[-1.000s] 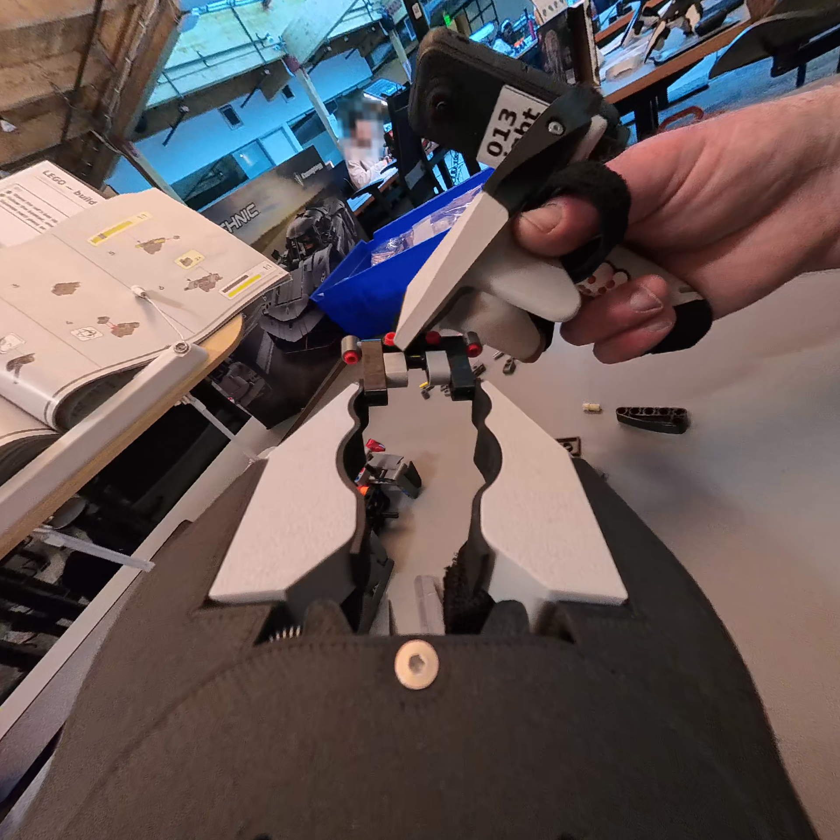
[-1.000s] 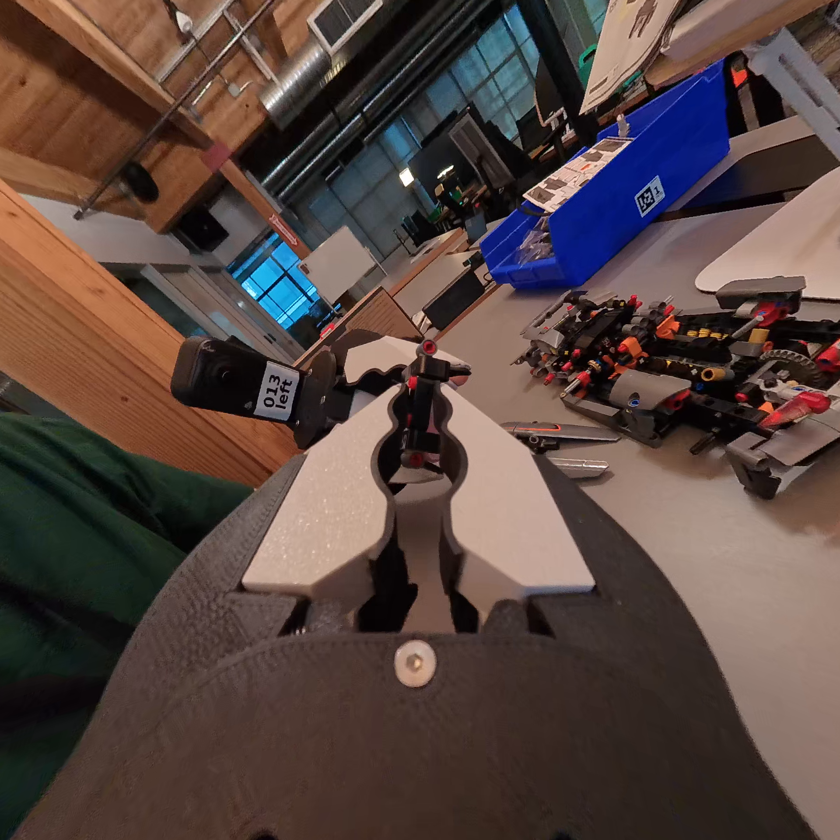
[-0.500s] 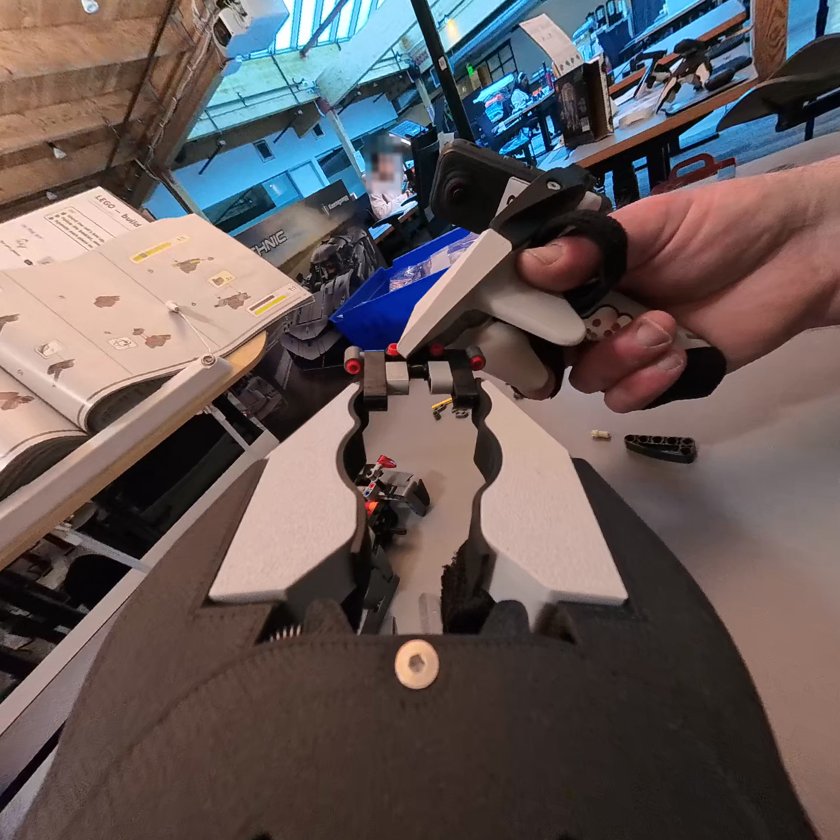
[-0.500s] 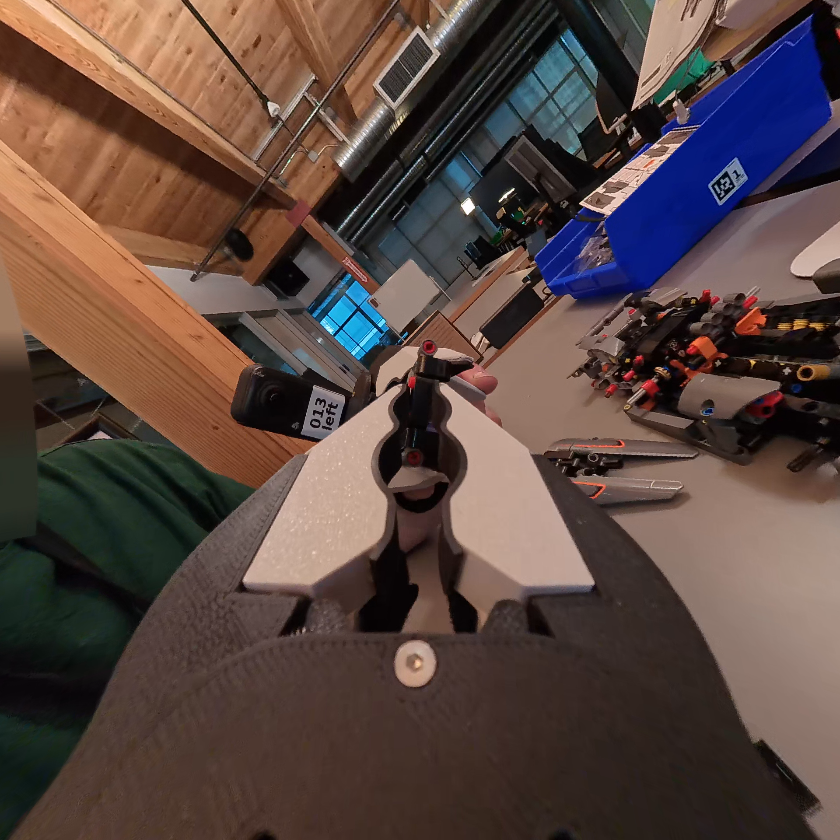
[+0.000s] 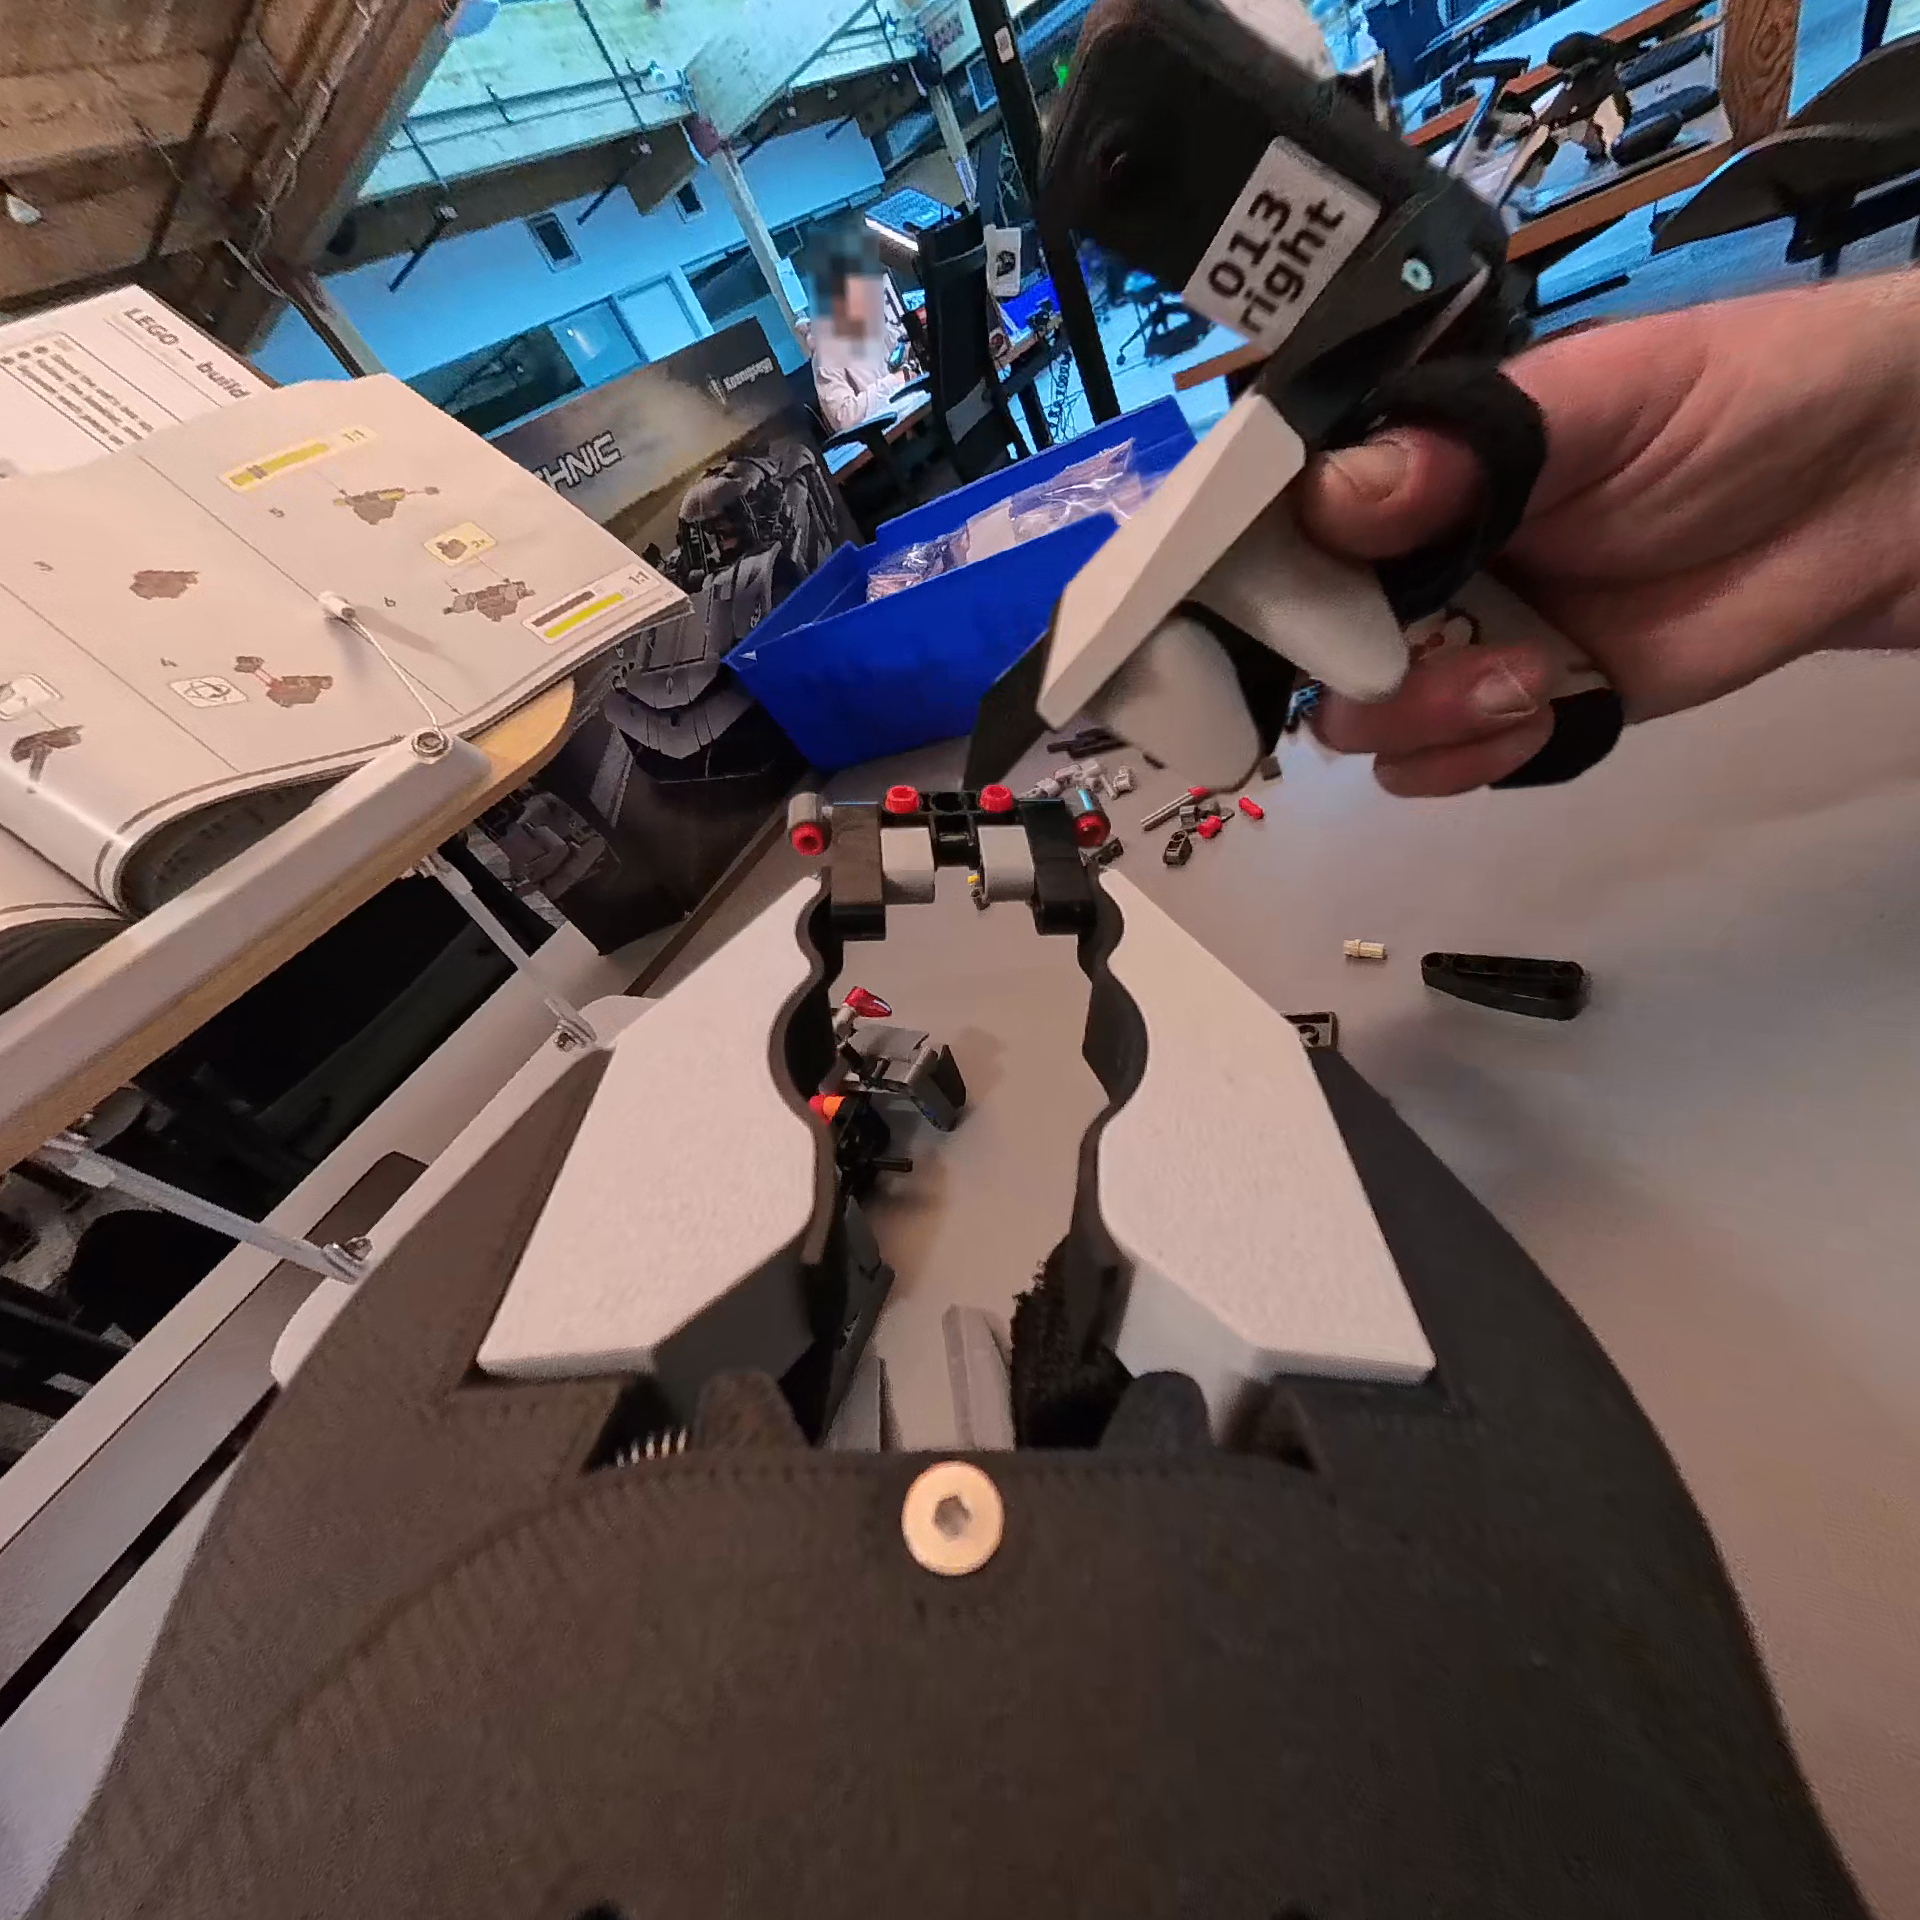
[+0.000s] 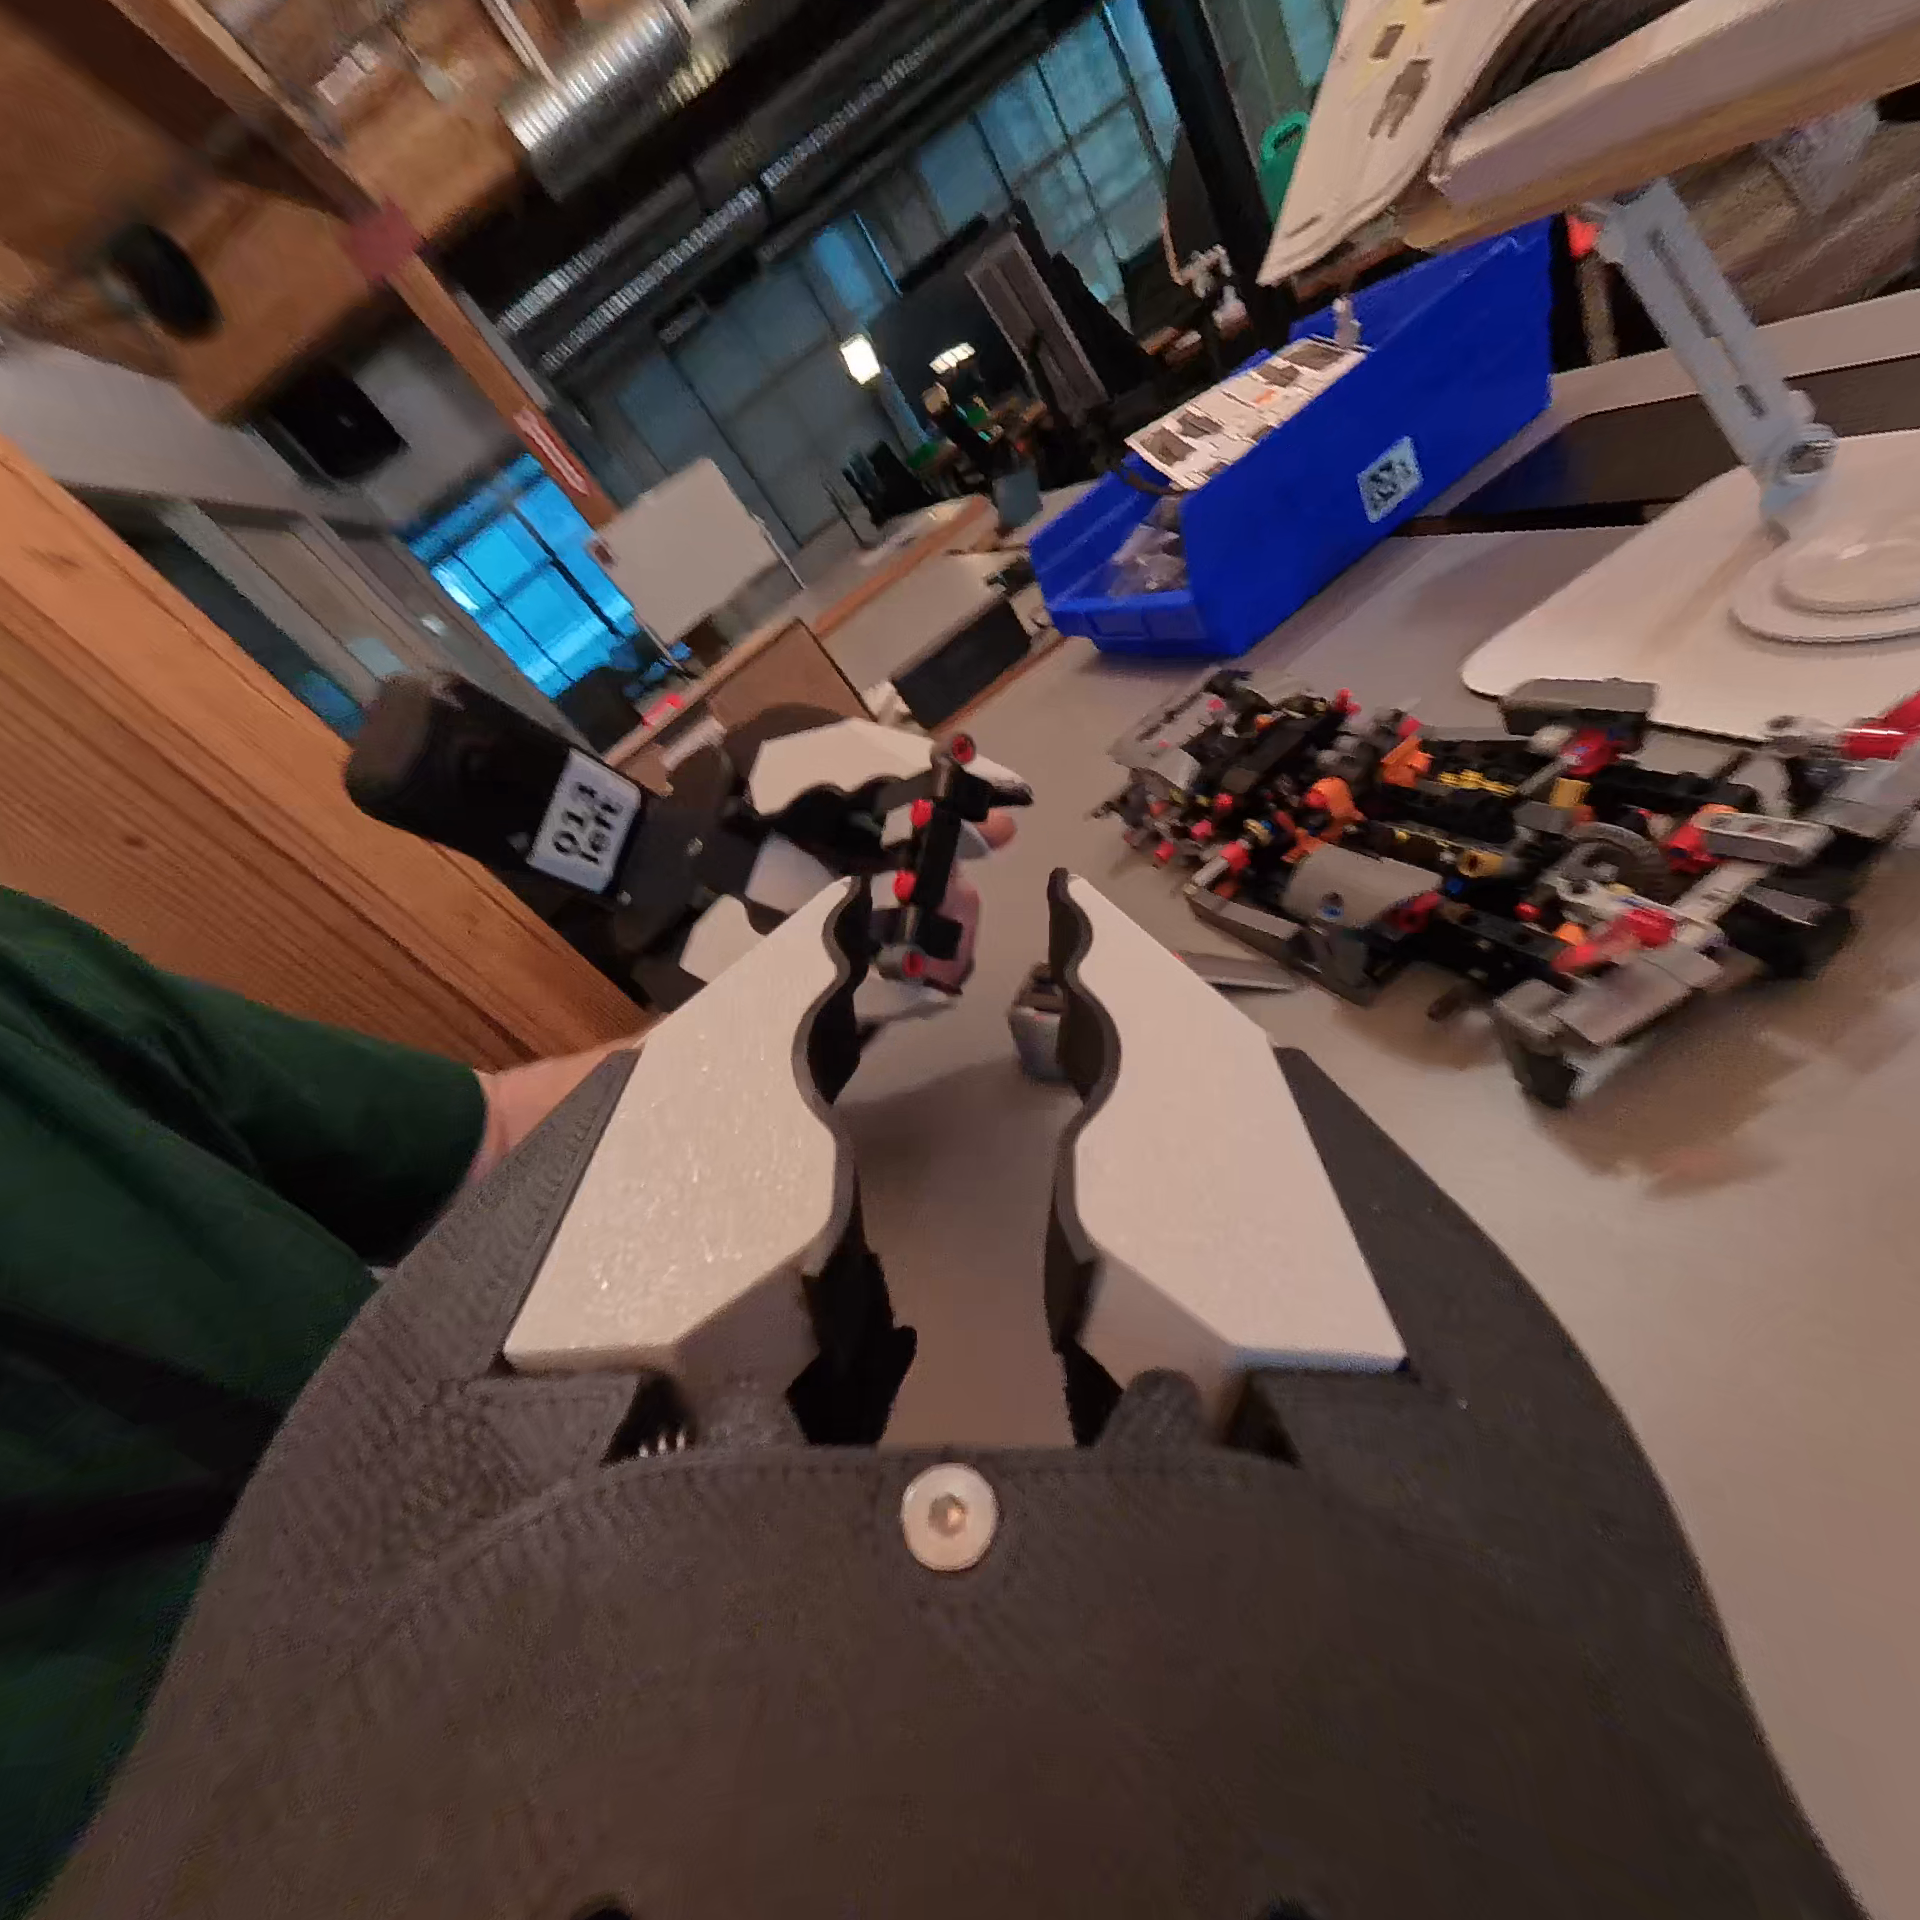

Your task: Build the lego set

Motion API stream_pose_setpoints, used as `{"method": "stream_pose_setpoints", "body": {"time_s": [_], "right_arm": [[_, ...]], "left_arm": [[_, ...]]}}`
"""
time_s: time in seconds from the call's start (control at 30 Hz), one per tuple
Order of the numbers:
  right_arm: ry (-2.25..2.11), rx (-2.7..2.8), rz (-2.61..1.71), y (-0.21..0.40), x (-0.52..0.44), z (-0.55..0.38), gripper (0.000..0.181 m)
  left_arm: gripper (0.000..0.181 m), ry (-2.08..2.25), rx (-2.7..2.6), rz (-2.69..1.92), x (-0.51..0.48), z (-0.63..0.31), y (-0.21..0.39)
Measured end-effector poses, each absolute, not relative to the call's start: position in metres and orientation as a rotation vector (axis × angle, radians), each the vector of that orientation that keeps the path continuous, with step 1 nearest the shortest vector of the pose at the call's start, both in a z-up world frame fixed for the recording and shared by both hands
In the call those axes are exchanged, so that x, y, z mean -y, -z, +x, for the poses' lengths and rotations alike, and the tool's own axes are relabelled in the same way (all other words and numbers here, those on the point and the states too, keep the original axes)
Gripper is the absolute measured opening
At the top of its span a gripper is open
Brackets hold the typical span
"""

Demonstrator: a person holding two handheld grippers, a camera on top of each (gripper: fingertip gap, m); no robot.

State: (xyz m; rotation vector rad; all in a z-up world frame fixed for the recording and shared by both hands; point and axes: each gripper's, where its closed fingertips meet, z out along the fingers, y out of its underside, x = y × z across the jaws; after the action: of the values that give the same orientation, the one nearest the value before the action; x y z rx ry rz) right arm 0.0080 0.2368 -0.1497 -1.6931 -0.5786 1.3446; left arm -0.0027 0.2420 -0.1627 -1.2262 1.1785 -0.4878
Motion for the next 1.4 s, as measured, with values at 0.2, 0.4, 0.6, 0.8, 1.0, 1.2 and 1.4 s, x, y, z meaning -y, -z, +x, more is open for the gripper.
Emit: {"method": "stream_pose_setpoints", "body": {"time_s": [0.2, 0.4, 0.6, 0.8, 1.0, 1.2, 1.4], "right_arm": [[-1.129, 0.634, -1.816, 0.171, -0.232, 0.038, 0.041], [-0.916, 0.654, -1.913, 0.197, -0.226, 0.066, 0.048], [-0.818, 0.663, -1.963, 0.212, -0.220, 0.081, 0.049], [-0.705, 0.705, -2.015, 0.222, -0.213, 0.092, 0.049], [-0.651, 0.732, -2.069, 0.234, -0.204, 0.097, 0.045], [-0.518, 0.810, -2.153, 0.254, -0.197, 0.105, 0.041], [-0.472, 0.907, -2.207, 0.273, -0.190, 0.096, 0.040]], "left_arm": [[0.043, 0.497, -1.198, -1.246, -0.242, 0.000, 0.170], [0.043, 0.501, -1.207, -1.259, -0.243, 0.001, 0.174], [0.043, 0.510, -1.196, -1.273, -0.246, 0.000, 0.176], [0.043, 0.511, -1.186, -1.275, -0.247, -0.001, 0.175], [0.043, 0.517, -1.189, -1.281, -0.247, -0.001, 0.176], [0.043, 0.509, -1.193, -1.276, -0.246, -0.003, 0.174], [0.043, 0.507, -1.201, -1.283, -0.246, -0.004, 0.176]]}}
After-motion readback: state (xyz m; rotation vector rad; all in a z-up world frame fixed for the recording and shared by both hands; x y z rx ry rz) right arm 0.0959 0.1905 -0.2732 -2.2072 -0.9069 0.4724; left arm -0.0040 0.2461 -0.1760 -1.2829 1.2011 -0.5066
